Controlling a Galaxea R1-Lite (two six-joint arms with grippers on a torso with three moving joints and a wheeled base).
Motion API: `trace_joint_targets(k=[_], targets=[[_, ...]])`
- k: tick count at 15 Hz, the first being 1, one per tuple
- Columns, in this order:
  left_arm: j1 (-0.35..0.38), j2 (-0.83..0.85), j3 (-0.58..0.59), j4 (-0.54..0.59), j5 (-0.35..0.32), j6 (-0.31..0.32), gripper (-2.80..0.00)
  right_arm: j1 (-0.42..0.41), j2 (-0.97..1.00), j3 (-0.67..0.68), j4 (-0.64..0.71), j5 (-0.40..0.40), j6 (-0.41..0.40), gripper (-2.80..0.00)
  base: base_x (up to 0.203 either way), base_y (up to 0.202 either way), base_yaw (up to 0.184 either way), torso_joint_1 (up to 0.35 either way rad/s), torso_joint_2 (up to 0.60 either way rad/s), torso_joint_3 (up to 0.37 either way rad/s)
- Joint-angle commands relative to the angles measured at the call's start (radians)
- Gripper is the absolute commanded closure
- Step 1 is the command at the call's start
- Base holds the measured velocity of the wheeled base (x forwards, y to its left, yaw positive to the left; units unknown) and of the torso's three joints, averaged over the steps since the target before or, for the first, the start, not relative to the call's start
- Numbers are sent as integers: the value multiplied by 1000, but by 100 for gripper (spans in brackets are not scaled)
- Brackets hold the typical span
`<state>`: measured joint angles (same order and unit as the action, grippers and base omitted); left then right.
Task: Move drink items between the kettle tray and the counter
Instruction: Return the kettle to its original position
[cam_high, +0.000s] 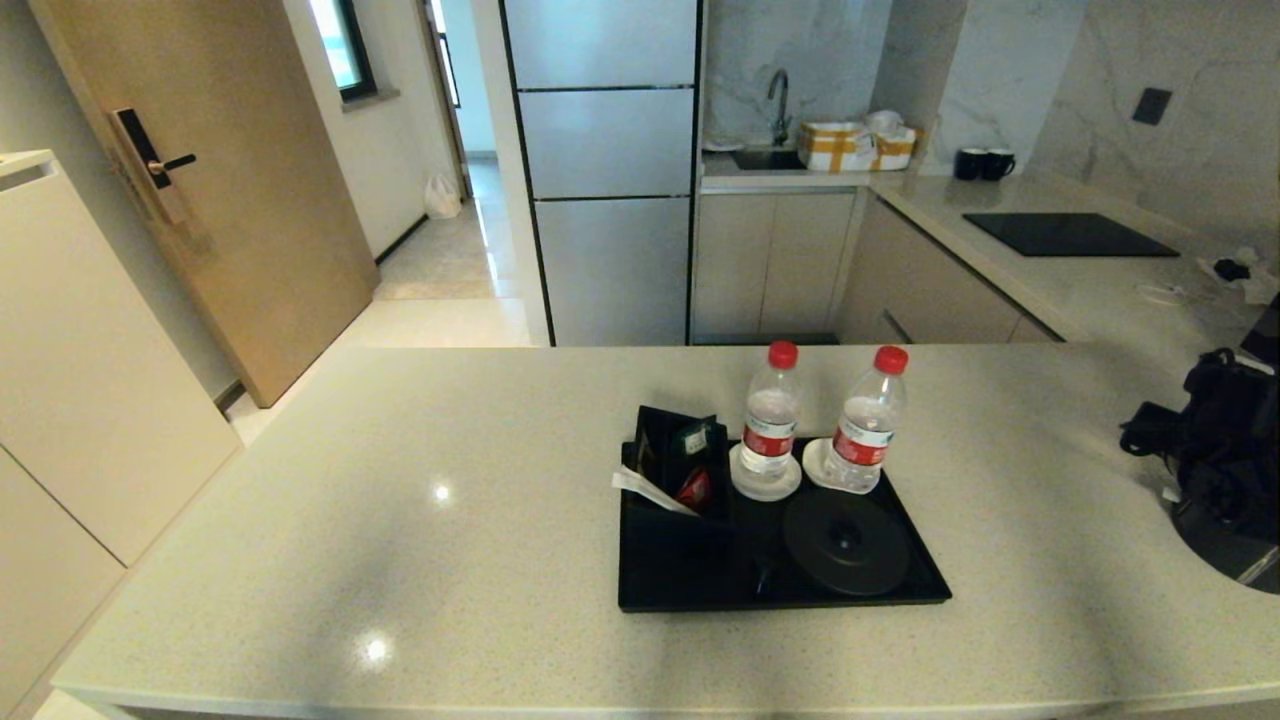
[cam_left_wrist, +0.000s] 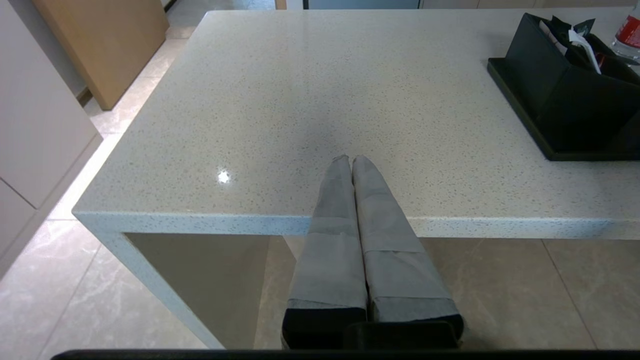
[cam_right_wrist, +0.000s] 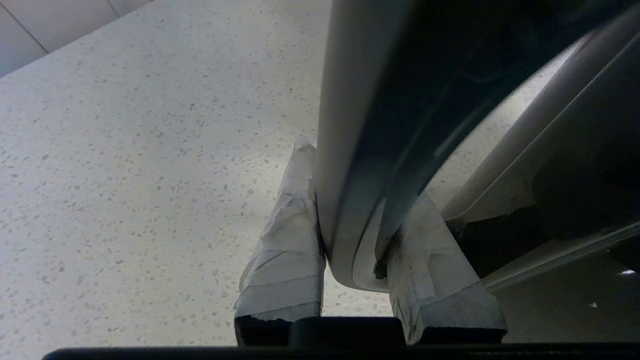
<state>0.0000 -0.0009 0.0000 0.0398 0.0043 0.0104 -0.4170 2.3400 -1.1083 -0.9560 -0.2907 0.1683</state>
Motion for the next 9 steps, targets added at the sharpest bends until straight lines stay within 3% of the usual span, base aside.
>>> trace_joint_targets(k=[1, 5, 9], targets=[[0, 1, 0, 0, 0, 0, 0, 0, -2, 2, -7, 1, 2, 0, 0, 0, 0, 0, 0, 0], [0, 1, 0, 0, 0, 0, 0, 5, -24, 67, -26, 4, -2, 0, 0, 0, 0, 0, 0, 0], [0, 1, 0, 0, 0, 0, 0, 80, -134, 227, -71, 47, -16, 0, 0, 0, 0, 0, 0, 0]])
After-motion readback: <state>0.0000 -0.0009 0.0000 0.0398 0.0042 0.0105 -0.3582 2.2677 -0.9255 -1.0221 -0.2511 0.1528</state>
